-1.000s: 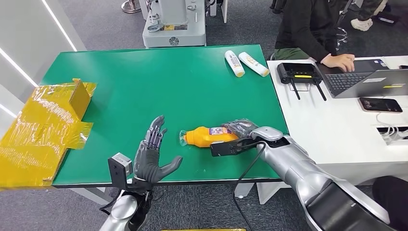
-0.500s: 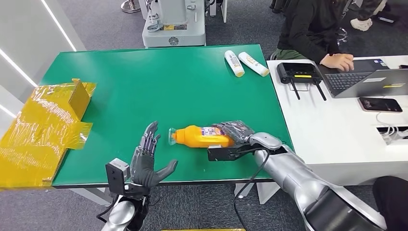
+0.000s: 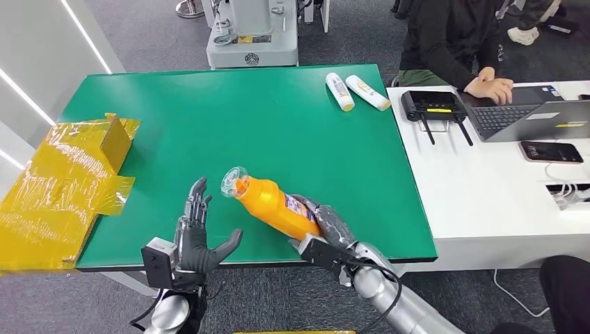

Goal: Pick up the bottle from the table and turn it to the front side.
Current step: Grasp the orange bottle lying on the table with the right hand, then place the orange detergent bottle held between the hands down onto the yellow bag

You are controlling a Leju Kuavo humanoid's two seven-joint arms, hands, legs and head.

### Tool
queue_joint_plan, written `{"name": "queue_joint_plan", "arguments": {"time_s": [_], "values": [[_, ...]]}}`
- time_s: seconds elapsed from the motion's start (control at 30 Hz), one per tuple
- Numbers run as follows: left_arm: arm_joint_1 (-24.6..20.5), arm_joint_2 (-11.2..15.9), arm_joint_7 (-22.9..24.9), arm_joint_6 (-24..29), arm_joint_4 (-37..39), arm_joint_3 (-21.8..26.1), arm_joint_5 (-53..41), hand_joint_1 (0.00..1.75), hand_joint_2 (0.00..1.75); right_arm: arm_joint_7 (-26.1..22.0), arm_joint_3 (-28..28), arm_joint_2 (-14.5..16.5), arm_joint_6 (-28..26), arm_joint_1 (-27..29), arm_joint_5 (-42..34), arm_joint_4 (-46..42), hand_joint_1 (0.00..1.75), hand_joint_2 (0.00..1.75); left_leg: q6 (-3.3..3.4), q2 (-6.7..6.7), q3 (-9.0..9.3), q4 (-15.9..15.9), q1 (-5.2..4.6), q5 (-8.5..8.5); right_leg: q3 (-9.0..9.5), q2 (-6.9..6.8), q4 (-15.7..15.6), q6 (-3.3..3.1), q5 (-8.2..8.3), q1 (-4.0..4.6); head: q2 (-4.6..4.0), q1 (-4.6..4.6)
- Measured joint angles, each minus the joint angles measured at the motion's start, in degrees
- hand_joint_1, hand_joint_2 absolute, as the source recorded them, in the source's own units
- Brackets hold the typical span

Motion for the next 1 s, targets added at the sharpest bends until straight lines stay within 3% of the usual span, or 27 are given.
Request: {"name": "queue_joint_plan", "arguments": {"time_s": [0.17,0.47,0.6,0.73,1.0], "values": [[-0.03,0.38,-0.31,0.22,-0.04,0.01,2.33,0.00,1.75,-2.36,-2.70,-0.30,-1.97,4.35,-3.13,-4.79,1.75,1.75,0.00,0.00,0.00,0.01,0.00,0.01,0.00,0.00,0.00,0.00,0.01,0.00,-0.01,0.00],[-3.12,1.40,6.19,-14.05,-2.01,-0.19,8.55,0.00,1.75,-5.89,-5.13,0.47,-3.91,6.97,-2.46,-7.84,1.75,1.75,-0.01,0.01,0.01,0.01,0.00,0.02,0.01,0.01,0.00,-0.03,0.04,-0.01,-0.01,0.00],[-4.58,1.56,10.48,-20.63,-2.94,-0.39,13.11,0.00,1.75,-6.36,-5.24,1.27,-3.85,6.44,-1.41,-7.65,1.75,1.75,-0.02,0.01,0.01,0.01,0.00,0.02,0.01,0.02,0.01,-0.03,0.04,0.00,-0.01,0.01],[-5.91,1.51,13.17,-23.65,-3.35,-0.43,15.53,0.00,1.75,-6.15,-5.24,2.26,-3.72,5.35,-0.80,-7.03,1.75,1.75,-0.01,0.01,0.01,0.01,0.00,0.03,0.00,0.02,0.01,-0.03,0.05,0.00,-0.01,0.00],[-11.25,0.28,17.24,-24.32,-3.37,-0.46,14.84,0.00,1.75,-3.73,-5.08,5.78,-2.19,0.06,1.90,-1.83,1.75,1.75,0.00,0.02,0.01,0.02,0.00,0.10,0.01,0.03,0.01,-0.06,0.13,0.00,-0.01,0.00]]}}
